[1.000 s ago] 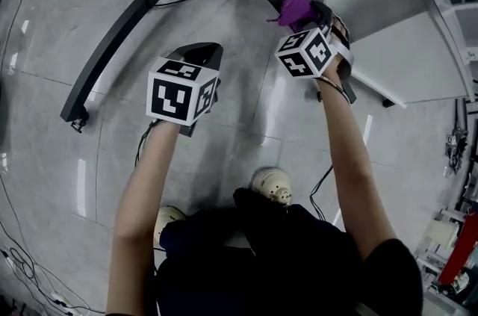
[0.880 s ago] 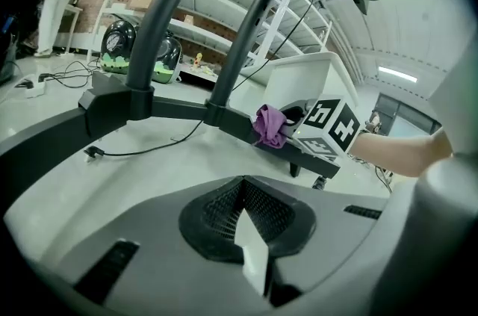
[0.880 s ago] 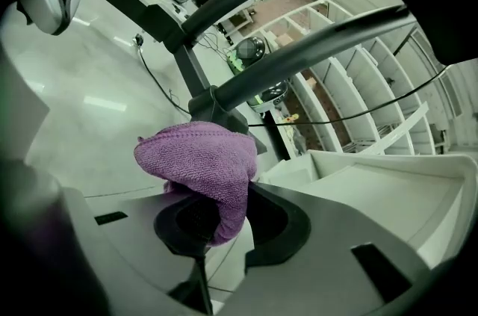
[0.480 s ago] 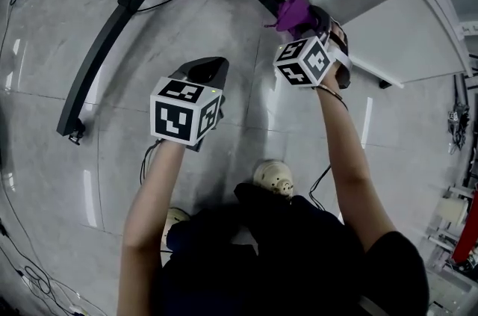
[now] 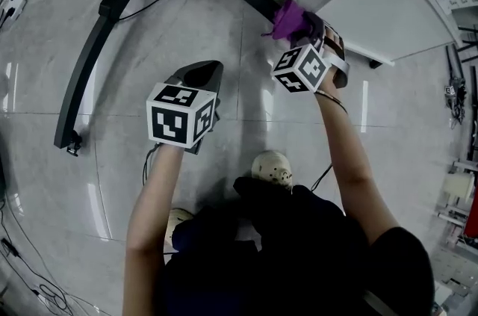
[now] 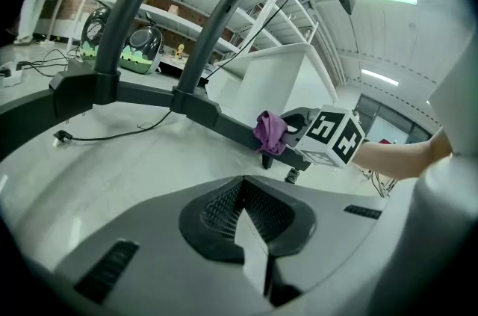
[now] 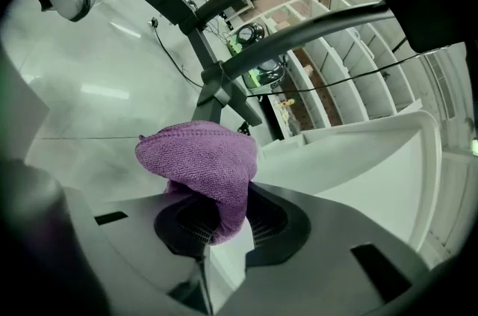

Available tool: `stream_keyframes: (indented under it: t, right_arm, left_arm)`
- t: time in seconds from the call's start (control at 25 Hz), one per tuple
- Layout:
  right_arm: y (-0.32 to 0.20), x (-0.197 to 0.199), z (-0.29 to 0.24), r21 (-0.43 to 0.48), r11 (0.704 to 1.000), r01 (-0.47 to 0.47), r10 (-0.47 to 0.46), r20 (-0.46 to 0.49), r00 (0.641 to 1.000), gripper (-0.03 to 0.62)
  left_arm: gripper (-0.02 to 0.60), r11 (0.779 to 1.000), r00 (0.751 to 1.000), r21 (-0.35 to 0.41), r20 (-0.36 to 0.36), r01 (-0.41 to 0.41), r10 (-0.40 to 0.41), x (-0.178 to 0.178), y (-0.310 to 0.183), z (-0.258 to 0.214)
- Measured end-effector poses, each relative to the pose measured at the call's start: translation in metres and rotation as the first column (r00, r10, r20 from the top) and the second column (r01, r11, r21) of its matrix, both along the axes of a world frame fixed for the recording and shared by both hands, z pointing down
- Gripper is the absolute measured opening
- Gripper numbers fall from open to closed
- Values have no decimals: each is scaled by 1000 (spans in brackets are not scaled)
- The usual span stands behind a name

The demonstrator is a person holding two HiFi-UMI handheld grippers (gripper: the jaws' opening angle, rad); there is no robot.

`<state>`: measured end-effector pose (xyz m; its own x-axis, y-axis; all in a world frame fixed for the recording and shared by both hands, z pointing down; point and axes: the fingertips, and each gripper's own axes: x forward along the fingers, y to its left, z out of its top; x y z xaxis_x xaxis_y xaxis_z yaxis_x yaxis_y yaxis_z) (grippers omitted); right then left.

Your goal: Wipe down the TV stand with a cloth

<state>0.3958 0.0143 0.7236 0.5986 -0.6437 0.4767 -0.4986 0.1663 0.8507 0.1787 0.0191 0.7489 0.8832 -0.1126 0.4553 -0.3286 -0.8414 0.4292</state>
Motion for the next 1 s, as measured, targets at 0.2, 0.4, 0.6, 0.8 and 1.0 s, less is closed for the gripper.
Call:
stream_keyframes:
  t: [0.2,0.4,0.6,0.8,1.0]
  right_arm:
    - [23,9,0,-20,999,-39,39,17,999,97]
    - [43,16,1,-37,996,-76,78,40,996,97]
    - [72,27,2,-55,992,-112,114,31,993,97]
    - [103,40,2,-72,985,-158,160,34,986,97]
    - [124,47,2,-92,978,-186,189,26,982,97]
  left_arm:
    - [6,999,999,3,7,-39,39,5,13,3]
    - [6,996,996,-11,-7,-93,93,24,33,7]
    - [6,986,986,-7,-27,-166,166,49,56,4]
    - [6,977,977,-14,-38,-211,210,65,73,3]
    - [6,971,971,-23,-41,-237,236,73,83,5]
